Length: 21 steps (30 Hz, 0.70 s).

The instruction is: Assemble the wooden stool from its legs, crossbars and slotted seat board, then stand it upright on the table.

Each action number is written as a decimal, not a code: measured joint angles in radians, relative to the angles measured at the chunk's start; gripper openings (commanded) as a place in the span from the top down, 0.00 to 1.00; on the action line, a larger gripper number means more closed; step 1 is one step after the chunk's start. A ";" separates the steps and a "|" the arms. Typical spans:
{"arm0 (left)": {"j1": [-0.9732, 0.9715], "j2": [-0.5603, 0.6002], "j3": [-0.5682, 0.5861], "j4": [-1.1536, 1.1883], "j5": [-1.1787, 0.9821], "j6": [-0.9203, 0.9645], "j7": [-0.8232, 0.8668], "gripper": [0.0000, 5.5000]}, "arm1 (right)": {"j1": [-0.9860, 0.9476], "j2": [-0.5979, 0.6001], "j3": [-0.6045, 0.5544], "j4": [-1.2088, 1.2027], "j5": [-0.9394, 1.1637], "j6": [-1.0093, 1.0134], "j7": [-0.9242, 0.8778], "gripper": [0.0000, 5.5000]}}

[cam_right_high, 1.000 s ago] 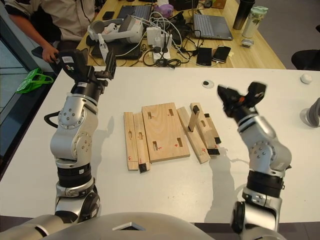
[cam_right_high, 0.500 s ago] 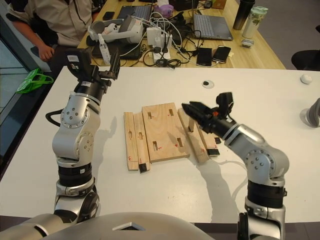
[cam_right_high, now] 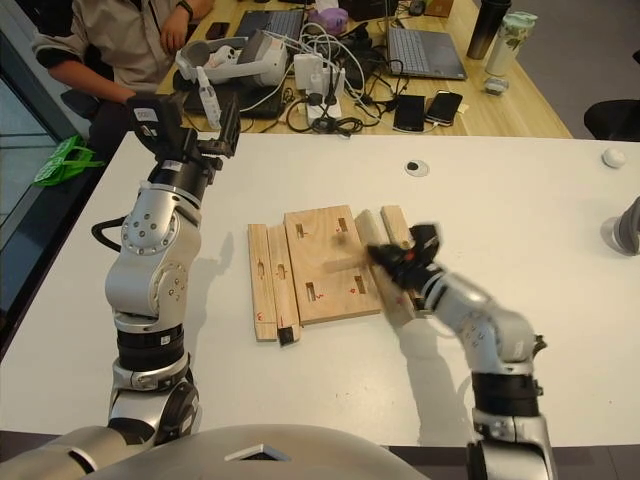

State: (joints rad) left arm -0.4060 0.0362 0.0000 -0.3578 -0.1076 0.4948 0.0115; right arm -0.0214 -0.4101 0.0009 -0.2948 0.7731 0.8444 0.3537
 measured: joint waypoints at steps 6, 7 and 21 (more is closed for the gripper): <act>-0.006 -0.003 0.000 0.003 0.000 -0.002 0.003 0.28 | -0.147 -0.004 -0.124 -0.007 0.022 -0.037 0.004 0.59; -0.007 -0.003 0.001 0.005 0.000 -0.003 0.003 0.28 | -0.190 -0.002 -0.141 0.012 0.014 -0.046 -0.010 0.59; -0.035 -0.035 -0.012 0.032 0.000 -0.012 0.006 0.28 | -0.669 0.049 0.056 0.640 -0.389 0.235 -0.253 0.43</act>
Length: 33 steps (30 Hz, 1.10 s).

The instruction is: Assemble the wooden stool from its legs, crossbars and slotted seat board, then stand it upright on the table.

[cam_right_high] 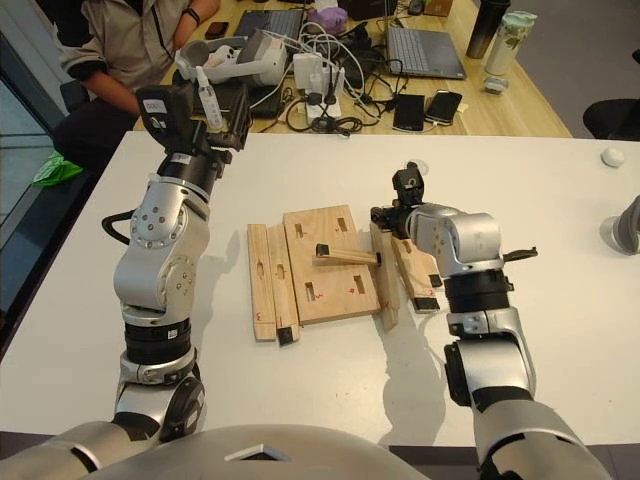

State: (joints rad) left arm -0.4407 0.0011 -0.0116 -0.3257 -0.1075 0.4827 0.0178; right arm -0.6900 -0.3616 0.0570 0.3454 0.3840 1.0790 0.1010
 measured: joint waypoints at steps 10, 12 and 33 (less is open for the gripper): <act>0.000 -0.011 -0.005 0.003 0.000 -0.001 0.007 0.28 | -0.164 0.006 0.032 0.271 -0.038 0.231 0.166 0.46; 0.000 -0.015 -0.007 0.003 0.000 -0.001 0.009 0.28 | -0.175 0.005 0.042 0.312 -0.049 0.244 0.195 0.53; -0.012 -0.029 -0.012 0.015 0.000 -0.005 0.016 0.28 | -0.352 0.015 0.001 0.660 -0.176 0.037 0.404 0.83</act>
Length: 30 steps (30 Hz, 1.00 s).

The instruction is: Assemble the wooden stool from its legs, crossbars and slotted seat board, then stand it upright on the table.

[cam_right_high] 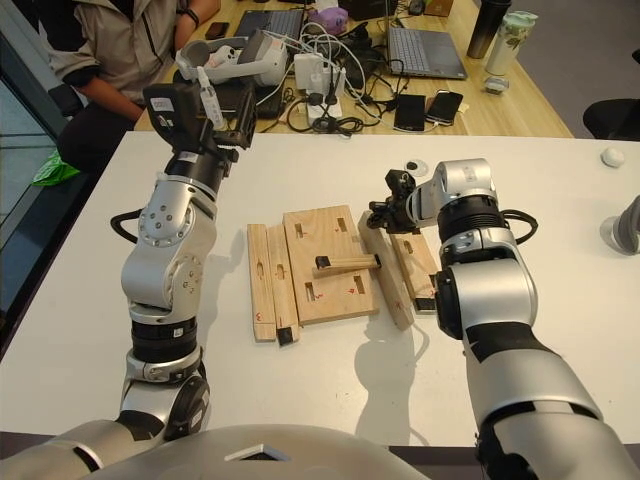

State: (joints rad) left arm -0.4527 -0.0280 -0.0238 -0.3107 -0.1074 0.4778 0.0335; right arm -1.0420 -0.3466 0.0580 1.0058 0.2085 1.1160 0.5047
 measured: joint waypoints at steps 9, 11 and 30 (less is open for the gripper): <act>0.000 -0.009 0.001 0.000 0.000 0.000 -0.001 0.28 | 0.017 0.029 0.157 -0.037 -0.084 -0.076 0.181 0.83; 0.000 -0.010 0.001 0.003 -0.001 0.000 -0.001 0.28 | 0.012 0.035 0.200 -0.028 -0.115 -0.111 0.239 0.83; -0.005 -0.028 -0.016 0.013 0.000 -0.002 0.000 0.28 | -0.021 0.094 0.342 0.141 -0.324 -0.346 0.423 0.41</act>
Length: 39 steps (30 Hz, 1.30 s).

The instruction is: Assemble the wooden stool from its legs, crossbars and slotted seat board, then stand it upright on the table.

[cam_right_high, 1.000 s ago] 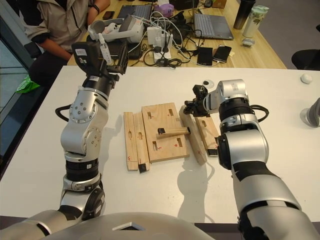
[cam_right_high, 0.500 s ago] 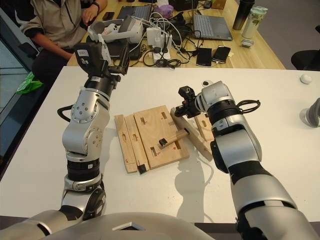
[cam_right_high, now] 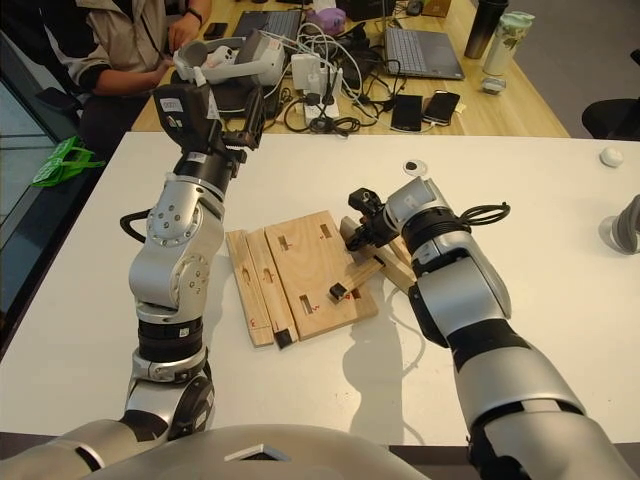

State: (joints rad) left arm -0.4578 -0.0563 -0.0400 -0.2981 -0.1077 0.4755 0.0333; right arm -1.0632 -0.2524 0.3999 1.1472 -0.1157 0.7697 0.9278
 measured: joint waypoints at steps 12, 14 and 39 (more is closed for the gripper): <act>0.000 -0.017 -0.006 0.016 0.000 -0.024 0.001 0.28 | -0.067 0.048 0.078 0.136 -0.157 -0.171 0.011 0.29; 0.000 -0.030 -0.022 0.016 0.001 -0.025 0.005 0.28 | -0.074 0.053 0.077 0.151 -0.170 -0.178 0.010 0.34; -0.027 -0.021 0.000 0.037 0.008 -0.033 -0.001 0.28 | -0.083 -0.015 -0.425 0.155 0.103 -0.164 -0.200 0.82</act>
State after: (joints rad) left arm -0.4850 -0.0770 -0.0397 -0.2615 -0.0995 0.4428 0.0320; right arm -1.1466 -0.2670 -0.0254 1.3018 -0.0127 0.6060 0.7282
